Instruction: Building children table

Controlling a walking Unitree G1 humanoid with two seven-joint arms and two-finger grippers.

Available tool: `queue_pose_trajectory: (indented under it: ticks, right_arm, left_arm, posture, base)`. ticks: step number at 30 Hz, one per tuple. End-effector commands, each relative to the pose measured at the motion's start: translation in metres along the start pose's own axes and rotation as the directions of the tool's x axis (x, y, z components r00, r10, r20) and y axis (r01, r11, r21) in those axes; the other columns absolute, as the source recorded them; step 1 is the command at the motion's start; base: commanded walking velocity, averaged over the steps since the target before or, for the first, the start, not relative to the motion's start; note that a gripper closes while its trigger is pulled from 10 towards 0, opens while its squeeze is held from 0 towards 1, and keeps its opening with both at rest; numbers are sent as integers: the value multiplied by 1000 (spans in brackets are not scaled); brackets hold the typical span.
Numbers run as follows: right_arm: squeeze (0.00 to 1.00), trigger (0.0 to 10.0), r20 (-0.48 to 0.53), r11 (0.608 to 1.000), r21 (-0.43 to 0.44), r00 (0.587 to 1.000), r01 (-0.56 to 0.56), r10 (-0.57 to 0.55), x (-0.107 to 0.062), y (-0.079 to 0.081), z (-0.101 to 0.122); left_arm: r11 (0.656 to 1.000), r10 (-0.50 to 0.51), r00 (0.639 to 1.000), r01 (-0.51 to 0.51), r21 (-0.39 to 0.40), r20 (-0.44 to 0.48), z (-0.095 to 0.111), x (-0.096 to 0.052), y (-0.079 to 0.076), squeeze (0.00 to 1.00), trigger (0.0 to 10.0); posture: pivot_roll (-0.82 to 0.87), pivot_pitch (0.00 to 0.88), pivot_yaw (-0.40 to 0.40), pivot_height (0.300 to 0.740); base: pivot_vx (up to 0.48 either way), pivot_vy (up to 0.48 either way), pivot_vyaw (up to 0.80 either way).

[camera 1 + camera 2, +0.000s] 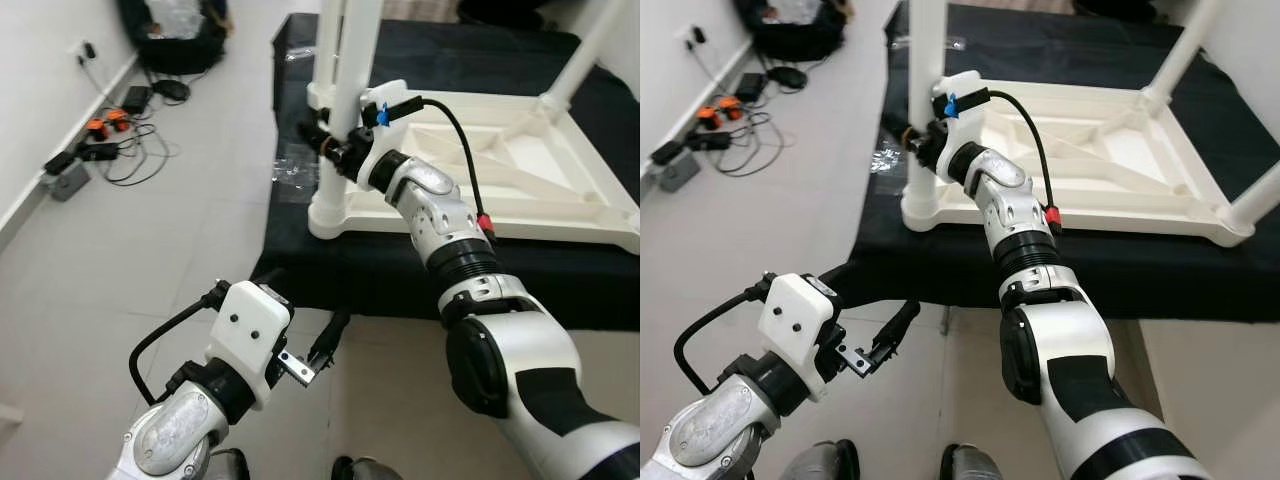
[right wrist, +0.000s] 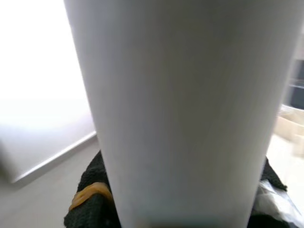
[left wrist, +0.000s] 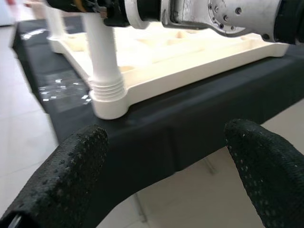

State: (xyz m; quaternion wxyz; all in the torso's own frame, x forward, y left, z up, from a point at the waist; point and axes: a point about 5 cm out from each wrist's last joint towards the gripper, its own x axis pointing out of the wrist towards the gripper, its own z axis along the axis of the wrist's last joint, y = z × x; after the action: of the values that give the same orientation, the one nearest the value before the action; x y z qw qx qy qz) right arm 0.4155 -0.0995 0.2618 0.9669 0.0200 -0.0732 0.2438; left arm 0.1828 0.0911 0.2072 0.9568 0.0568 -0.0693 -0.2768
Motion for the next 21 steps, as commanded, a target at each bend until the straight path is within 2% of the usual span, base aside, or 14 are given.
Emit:
queue_pose_trajectory:
  ticks: [1, 2, 3, 5, 7, 9, 11, 13, 14, 15, 16, 17, 18, 21]
  right_arm:
    - [0, 10000, -181, 966, 36, 952, 256, -246, -19, -28, -43]
    - [0, 10000, -181, 966, 36, 952, 256, -246, -19, -28, -43]
    - [0, 10000, -187, 918, 13, 902, 397, -388, -24, -40, -42]
    - [0, 10000, -179, 900, 13, 887, 436, -427, -25, -43, -41]
    - [0, 10000, -168, 844, 22, 834, 536, -525, -28, -47, -39]
    - [0, 10000, -168, 844, 22, 834, 536, -525, -28, -47, -39]
    - [0, 10000, -159, 747, 17, 740, 664, -654, -30, -49, -37]
    - [0, 10000, -159, 747, 17, 740, 664, -654, -30, -49, -37]
    - [0, 10000, -155, 705, 18, 699, 709, -698, -31, -49, -36]
    - [0, 10000, -155, 705, 18, 699, 709, -698, -31, -49, -36]
    - [0, 10000, -127, 622, 22, 619, 783, -775, -32, -45, -32]
    - [0, 10000, -127, 622, 22, 619, 783, -775, -32, -45, -32]
    - [0, 10000, -108, 589, 23, 588, 807, -801, -32, -42, -30]
    - [0, 10000, -97, 564, 37, 565, 825, -819, -30, -39, -28]
  left_arm:
    - [1000, 2, 1000, -2, 8, -10, -2, -2, 0, 0, 10000]
    - [1000, 2, 1000, -2, 8, -10, -2, -2, 0, 0, 10000]
    - [1000, 5, 1000, -5, 10, -9, -2, -2, 1, 0, 10000]
    - [1000, 6, 1000, -6, 11, -9, -2, -1, 1, 0, 10000]
    - [1000, 10, 1000, -10, 13, -6, -2, -1, 2, 0, 10000]
    - [1000, 10, 1000, -10, 13, -6, -2, -1, 2, 0, 10000]
    - [1000, 12, 1000, -12, 12, -5, -2, 0, 2, 0, 10000]
    - [1000, 12, 1000, -12, 12, -5, -2, 0, 2, 0, 10000]
    - [1000, 11, 1000, -11, 11, -5, -2, 0, 1, 0, 10000]
    - [1000, 11, 1000, -11, 11, -5, -2, 0, 1, 0, 10000]
    - [1000, 10, 1000, -10, 8, -8, -2, 0, 1, 0, 10000]
    - [1000, 10, 1000, -10, 8, -8, -2, 0, 1, 0, 10000]
    - [1000, 10, 1000, -10, 7, -9, -2, 0, 1, 0, 10000]
    - [1000, 10, 1000, -10, 6, -9, -3, 0, 1, 0, 10000]
  posture:
    - [126, 244, -64, 740]
    - [126, 244, -64, 740]
    - [127, 241, -62, 740]
    - [127, 241, -62, 740]
    - [124, 239, -61, 740]
    - [124, 239, -61, 740]
    - [121, 241, -62, 740]
    - [121, 241, -62, 740]
    - [121, 241, -62, 740]
    - [121, 241, -62, 740]
    - [119, 248, -62, 740]
    - [119, 248, -62, 740]
    - [119, 248, -63, 740]
    - [119, 248, -63, 740]
  base:
    - [0, 0, 0]
    - [0, 0, 0]
    - [0, 0, 0]
    - [0, 0, 0]
    - [0, 0, 0]
    - [0, 0, 0]
    - [0, 0, 0]
    - [0, 0, 0]
    - [0, 0, 0]
    - [0, 0, 0]
    - [0, 0, 0]
    - [0, 0, 0]
    - [0, 0, 0]
    - [0, 0, 0]
